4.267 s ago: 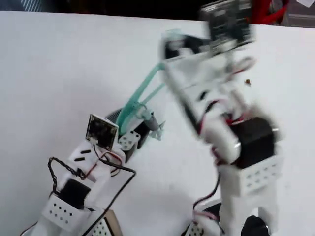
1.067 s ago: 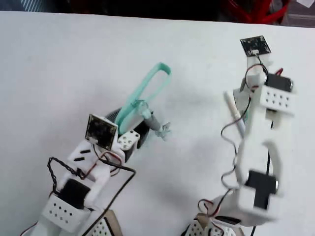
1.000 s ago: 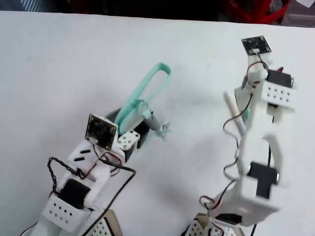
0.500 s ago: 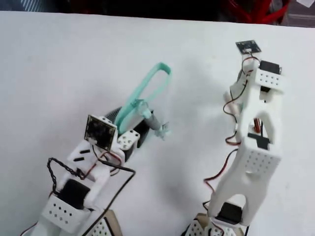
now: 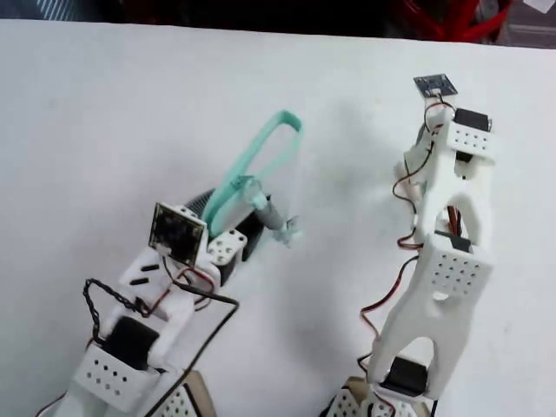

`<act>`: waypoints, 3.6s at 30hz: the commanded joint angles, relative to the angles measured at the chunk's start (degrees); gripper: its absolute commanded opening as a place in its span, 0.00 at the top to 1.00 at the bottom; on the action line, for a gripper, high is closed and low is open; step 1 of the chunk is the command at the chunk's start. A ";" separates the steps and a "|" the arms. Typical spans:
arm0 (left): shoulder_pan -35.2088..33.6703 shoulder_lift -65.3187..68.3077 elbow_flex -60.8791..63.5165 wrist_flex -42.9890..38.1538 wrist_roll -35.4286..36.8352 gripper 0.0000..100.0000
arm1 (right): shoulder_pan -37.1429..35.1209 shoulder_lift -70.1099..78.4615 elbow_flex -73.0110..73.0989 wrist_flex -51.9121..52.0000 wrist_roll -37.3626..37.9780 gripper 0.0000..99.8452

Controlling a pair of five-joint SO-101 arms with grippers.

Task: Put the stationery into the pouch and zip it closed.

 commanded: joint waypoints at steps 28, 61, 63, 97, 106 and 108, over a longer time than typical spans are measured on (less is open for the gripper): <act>-0.57 -0.57 -0.35 -1.49 0.18 0.81 | -0.75 -3.21 -13.80 10.51 0.09 0.96; -0.57 -0.57 -0.44 -1.32 0.18 0.81 | -45.23 -82.68 33.14 -22.37 -9.41 0.98; -0.57 -0.57 -0.44 -1.41 0.18 0.81 | -46.81 -82.33 34.55 -26.95 -10.73 0.98; -1.80 -0.57 -0.79 -1.58 0.18 0.81 | -45.23 -84.88 63.30 -49.45 -16.70 0.98; -1.80 -0.57 -0.79 -1.58 0.18 0.81 | -45.14 -91.03 61.63 -30.46 -16.62 0.80; -1.80 -0.57 -0.79 -1.58 0.18 0.81 | -45.05 -92.09 60.48 -28.00 -16.62 0.76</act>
